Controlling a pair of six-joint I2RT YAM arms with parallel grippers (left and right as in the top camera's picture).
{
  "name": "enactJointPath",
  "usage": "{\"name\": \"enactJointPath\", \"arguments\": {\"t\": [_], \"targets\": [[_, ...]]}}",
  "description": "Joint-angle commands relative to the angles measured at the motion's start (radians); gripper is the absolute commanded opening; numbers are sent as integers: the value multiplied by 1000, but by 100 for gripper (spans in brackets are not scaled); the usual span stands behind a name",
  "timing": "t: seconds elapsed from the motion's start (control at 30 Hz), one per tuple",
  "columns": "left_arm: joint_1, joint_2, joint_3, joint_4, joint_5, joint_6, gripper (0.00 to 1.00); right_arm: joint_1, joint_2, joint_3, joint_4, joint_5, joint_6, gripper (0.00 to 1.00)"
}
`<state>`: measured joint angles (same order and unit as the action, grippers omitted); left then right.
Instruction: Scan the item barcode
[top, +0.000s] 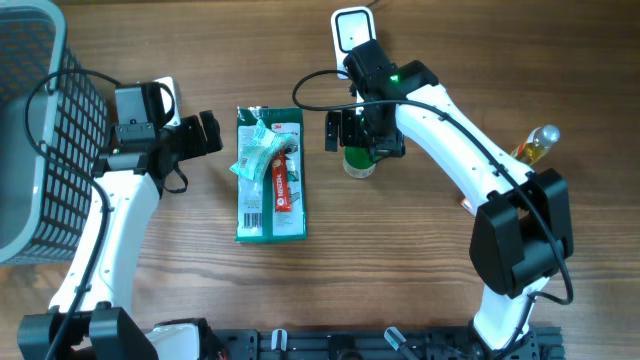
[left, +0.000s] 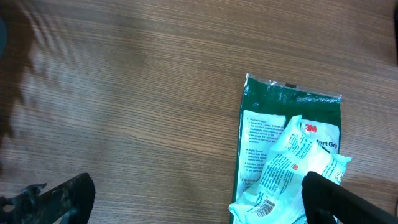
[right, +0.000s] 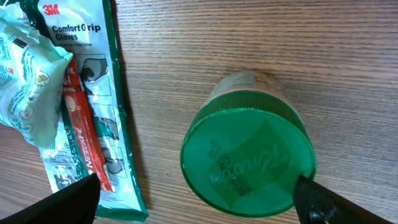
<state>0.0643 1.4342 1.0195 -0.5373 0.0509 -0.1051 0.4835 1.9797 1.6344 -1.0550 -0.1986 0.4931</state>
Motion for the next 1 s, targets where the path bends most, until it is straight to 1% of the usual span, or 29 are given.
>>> {"name": "enactJointPath", "arguments": {"t": [0.0,0.13,0.23,0.33,0.47,0.57,0.63,0.7,0.83,0.97], "targets": [[-3,-14,15,2,5,23,100,1,63,-6,2,-12,-22,100],[-3,-14,15,2,5,23,100,-1,36,25,3,-13,-26,100],[-3,-14,15,3,5,23,100,-2,-14,59,3,-8,-74,100],[-3,-14,15,2,5,23,100,-13,-52,62,-5,-5,-64,99],[-3,-14,15,2,5,23,100,-21,-55,58,-47,25,-35,100],[-3,-14,15,2,5,23,100,-21,-55,53,-80,119,43,100],[-3,-14,15,2,5,23,100,-18,-55,32,-76,121,70,100],[-3,-14,15,2,5,23,100,-6,-55,-21,-37,121,103,100],[-3,-14,15,2,5,23,100,18,-53,-137,100,116,149,100],[-3,-14,15,2,5,23,100,18,-53,-205,176,125,215,99]]}}
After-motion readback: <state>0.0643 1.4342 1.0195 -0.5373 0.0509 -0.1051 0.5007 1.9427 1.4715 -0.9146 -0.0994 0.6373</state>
